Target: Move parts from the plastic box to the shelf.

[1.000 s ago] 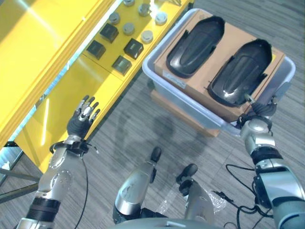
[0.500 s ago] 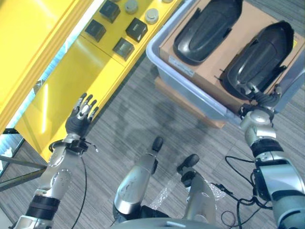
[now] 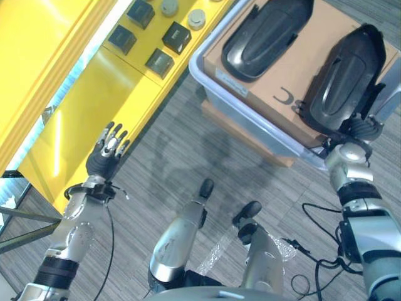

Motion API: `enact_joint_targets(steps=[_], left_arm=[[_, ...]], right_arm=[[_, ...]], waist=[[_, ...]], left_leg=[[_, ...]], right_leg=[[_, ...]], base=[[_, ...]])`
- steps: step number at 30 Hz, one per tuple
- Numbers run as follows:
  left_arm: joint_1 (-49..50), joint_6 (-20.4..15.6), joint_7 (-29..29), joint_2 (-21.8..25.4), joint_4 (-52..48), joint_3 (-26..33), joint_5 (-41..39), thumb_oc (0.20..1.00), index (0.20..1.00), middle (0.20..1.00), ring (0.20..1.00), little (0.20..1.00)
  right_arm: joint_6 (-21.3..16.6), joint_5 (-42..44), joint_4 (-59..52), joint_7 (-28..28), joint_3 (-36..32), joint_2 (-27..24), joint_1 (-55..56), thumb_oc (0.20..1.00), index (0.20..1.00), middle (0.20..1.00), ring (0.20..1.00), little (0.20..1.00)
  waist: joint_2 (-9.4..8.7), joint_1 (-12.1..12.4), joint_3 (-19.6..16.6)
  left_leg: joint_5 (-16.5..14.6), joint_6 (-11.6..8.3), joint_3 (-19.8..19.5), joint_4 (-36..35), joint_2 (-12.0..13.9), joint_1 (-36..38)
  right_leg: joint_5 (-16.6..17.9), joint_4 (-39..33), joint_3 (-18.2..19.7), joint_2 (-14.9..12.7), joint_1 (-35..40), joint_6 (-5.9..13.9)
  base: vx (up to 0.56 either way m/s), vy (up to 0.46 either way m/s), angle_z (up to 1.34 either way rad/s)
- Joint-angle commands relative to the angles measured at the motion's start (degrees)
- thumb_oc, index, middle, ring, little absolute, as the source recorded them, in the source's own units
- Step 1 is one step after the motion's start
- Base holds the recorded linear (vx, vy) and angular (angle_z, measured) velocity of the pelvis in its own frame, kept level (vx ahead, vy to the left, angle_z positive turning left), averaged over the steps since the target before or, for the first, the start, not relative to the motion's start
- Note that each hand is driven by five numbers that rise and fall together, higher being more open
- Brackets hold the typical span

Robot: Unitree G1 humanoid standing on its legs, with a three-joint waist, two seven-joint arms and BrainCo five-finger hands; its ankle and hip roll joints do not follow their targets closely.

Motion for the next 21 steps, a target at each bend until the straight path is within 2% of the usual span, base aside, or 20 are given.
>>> enact_joint_targets(steps=[1,4,8,12,13,17,18,19,21], left_arm=[[1.21,-3.51,-1.88,1.21,-3.77,2.06,-0.94,1.000,1.000,1.000,1.000,1.000],[1.60,-3.53,-2.89,1.01,-3.99,2.16,-0.84,1.000,1.000,1.000,1.000,1.000],[2.49,-3.57,-4.36,1.00,-4.66,2.38,-0.34,1.000,1.000,1.000,1.000,1.000],[2.49,-3.08,-4.99,1.25,-6.86,2.82,0.91,1.000,1.000,1.000,1.000,1.000],[2.37,-1.64,-5.30,1.19,-7.65,3.28,0.02,1.000,1.000,1.000,1.000,1.000],[1.59,1.35,-5.42,0.17,-9.47,3.87,0.42,1.000,1.000,1.000,1.000,1.000],[1.19,2.11,-5.14,-0.35,-9.82,3.53,0.81,1.000,1.000,1.000,1.000,1.000],[0.61,4.64,-5.60,-1.47,-9.96,2.88,1.50,1.000,1.000,1.000,1.000,1.000],[-0.33,6.15,-4.51,-2.72,-9.37,1.16,3.37,1.000,1.000,1.000,1.000,1.000]], right_arm=[[-1.02,0.30,-1.08,0.63,2.56,-1.25,0.43,0.200,0.200,0.200,0.200,0.200],[-2.00,0.47,-1.64,0.28,2.18,-1.13,1.54,0.200,0.200,0.200,0.200,0.200],[-5.44,2.04,-4.97,0.20,0.52,-0.57,4.01,0.200,0.200,0.200,0.200,0.200],[-8.16,0.31,-13.33,0.03,-1.58,0.71,8.10,0.200,0.200,0.200,0.200,0.200],[-8.39,-0.60,-16.93,-0.36,-2.15,1.35,9.51,0.200,0.200,0.200,0.200,0.200],[-6.52,-4.23,-29.48,-1.64,-2.77,4.43,14.53,0.200,0.200,0.200,0.200,0.200],[-6.00,-5.38,-32.44,-1.28,-2.80,5.45,16.11,0.200,0.200,0.200,0.200,0.200],[-5.33,-6.59,-35.74,0.16,-2.55,6.53,18.06,0.200,0.200,0.200,0.200,0.200],[-4.53,-7.64,-38.30,1.90,-2.00,7.66,20.08,0.200,0.200,0.200,0.200,0.200]], waist=[[-1.13,0.84,0.21],[-1.19,0.73,0.02],[-1.41,0.34,-0.96],[-2.19,-0.47,-2.71],[-2.53,-0.85,-3.37],[-4.10,-2.57,-5.75],[-4.39,-3.23,-6.42],[-5.05,-4.14,-7.78],[-5.80,-5.16,-9.58]], left_leg=[[-3.89,-1.23,1.23,5.90,-1.48,-6.64],[-3.81,-1.26,1.25,5.52,-1.33,-6.01],[-3.69,-1.32,1.17,4.55,-0.91,-4.46],[-3.44,-1.35,1.20,2.60,-0.50,-2.07],[-3.31,-1.37,1.33,1.82,-0.30,-1.26],[-3.04,-1.59,1.95,-0.69,0.59,1.90],[-1.66,-1.33,2.44,-1.59,0.85,2.36],[-1.45,-1.48,2.79,-2.86,1.28,4.08],[-1.21,-1.67,3.48,-4.78,1.89,6.43]], right_leg=[[-2.62,-4.36,1.67,0.36,7.35,5.15],[-2.59,-4.61,1.63,0.47,7.89,5.10],[-2.66,-4.76,1.60,0.67,8.87,4.98],[-2.80,-5.62,1.78,1.12,10.49,4.98],[-2.78,-5.99,1.89,1.31,10.92,5.06],[-2.19,-7.90,2.62,2.27,12.59,5.39],[-0.91,-8.85,2.32,2.48,12.69,4.97],[-0.41,-10.12,2.96,2.91,13.73,5.05],[0.30,-12.03,3.83,3.49,15.27,5.25]], base=[[0.00,0.000,0.00],[-0.04,-0.020,0.00],[-0.04,-0.008,-0.01],[-0.02,-0.006,-0.02],[0.00,0.000,0.00],[-0.03,-0.001,-0.04],[-0.09,0.012,-0.28],[-0.07,0.013,-0.26],[0.03,-0.016,-0.18]])
